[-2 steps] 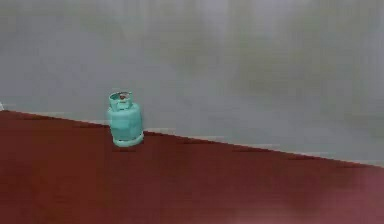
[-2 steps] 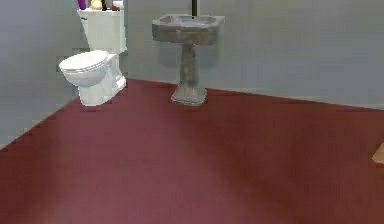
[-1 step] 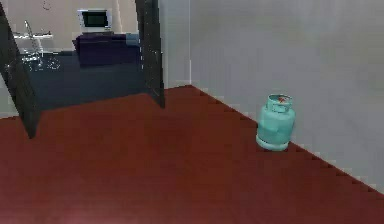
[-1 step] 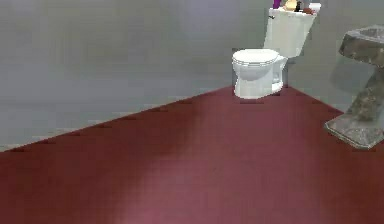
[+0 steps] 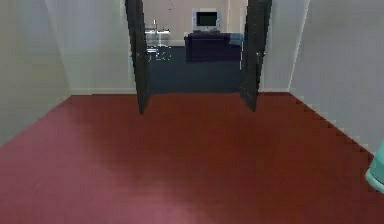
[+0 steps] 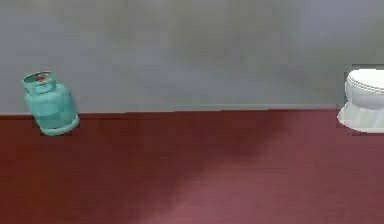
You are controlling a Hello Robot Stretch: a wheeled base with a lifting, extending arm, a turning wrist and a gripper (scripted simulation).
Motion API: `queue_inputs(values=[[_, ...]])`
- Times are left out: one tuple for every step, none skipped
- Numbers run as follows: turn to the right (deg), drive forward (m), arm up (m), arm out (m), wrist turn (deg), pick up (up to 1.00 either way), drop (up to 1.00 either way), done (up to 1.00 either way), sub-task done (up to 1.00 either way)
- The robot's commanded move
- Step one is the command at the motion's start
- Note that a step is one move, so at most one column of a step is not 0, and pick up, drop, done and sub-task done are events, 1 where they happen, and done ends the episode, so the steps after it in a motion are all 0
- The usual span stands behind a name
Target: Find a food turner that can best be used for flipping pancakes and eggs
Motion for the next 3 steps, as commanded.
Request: queue_inputs(values=[[0.0,1.00,0.00,0.00,0.0,0.00,0.00,0.00,0.00],[-3.0,0.00,0.00,0.00,0.0,0.00,0.00,0.00,0.00],[0.0,1.00,0.00,0.00,0.0,0.00,0.00,0.00,0.00]])
